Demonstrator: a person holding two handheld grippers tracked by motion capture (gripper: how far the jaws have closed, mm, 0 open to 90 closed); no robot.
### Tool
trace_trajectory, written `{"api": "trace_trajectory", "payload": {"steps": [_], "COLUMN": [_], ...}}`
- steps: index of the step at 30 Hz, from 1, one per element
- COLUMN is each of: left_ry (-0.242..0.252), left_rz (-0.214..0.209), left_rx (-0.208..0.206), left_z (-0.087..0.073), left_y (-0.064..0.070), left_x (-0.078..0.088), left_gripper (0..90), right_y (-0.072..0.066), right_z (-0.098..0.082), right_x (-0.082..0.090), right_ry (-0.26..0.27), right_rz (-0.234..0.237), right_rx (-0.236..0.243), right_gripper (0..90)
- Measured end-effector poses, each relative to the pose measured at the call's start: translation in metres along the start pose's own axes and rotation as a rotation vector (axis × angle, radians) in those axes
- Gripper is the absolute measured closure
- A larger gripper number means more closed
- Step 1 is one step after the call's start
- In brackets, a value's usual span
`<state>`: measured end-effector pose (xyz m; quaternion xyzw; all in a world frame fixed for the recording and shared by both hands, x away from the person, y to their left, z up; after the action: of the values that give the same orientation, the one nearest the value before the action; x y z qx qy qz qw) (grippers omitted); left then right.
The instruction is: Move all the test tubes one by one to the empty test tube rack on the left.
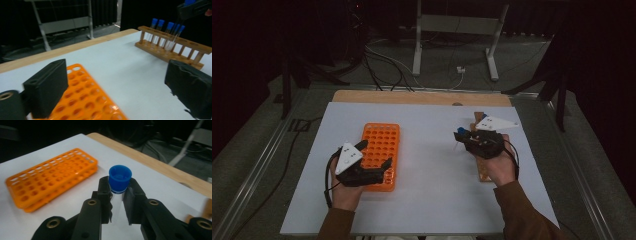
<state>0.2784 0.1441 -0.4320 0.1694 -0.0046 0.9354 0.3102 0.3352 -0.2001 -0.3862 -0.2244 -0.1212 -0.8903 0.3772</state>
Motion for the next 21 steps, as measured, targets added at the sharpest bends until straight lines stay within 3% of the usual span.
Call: {"api": "trace_trajectory", "payload": {"steps": [2, 7, 12, 17, 18, 21], "left_ry": [-0.004, -0.024, -0.041, -0.037, -0.04, -0.039], "left_rz": [-0.025, -0.075, -0.112, -0.142, -0.15, -0.158], "left_rx": [0.011, -0.01, -0.022, -0.035, -0.04, -0.04], "left_z": [0.001, 0.001, 0.001, 0.004, 0.005, 0.006], "left_y": [0.007, 0.029, 0.052, 0.063, 0.066, 0.068], "left_x": [-0.011, -0.041, -0.065, -0.072, -0.074, -0.076], "left_gripper": [9.9, 13.8, 24.9, 37.8, 45.7, 50.9], "right_y": [-0.007, -0.016, -0.032, -0.04, -0.042, -0.044], "right_z": [0.003, 0.006, 0.008, 0.009, 0.009, 0.009], "right_x": [-0.008, -0.017, -0.03, -0.035, -0.036, -0.037], "right_ry": [-0.004, -0.007, -0.019, -0.02, -0.022, -0.018], "right_rz": [0.024, 0.066, 0.109, 0.135, 0.142, 0.149], "right_rx": [0.005, -0.008, 0.004, 0.01, 0.011, 0.009], "right_gripper": [76.7, 76.7, 76.7, 76.7, 76.7, 76.7]}}
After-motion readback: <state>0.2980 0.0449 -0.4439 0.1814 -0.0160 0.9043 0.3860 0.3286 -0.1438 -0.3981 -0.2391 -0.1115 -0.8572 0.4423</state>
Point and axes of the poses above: each handheld gripper's, and its own axes: x roughly backward along the jaws, z roughly out of its top, y roughly to its right, the point moved 1 cm from there along -x, roughly forward along the jaws, and after that the axes turned 4 degrees about x, right-handed, at the moved point
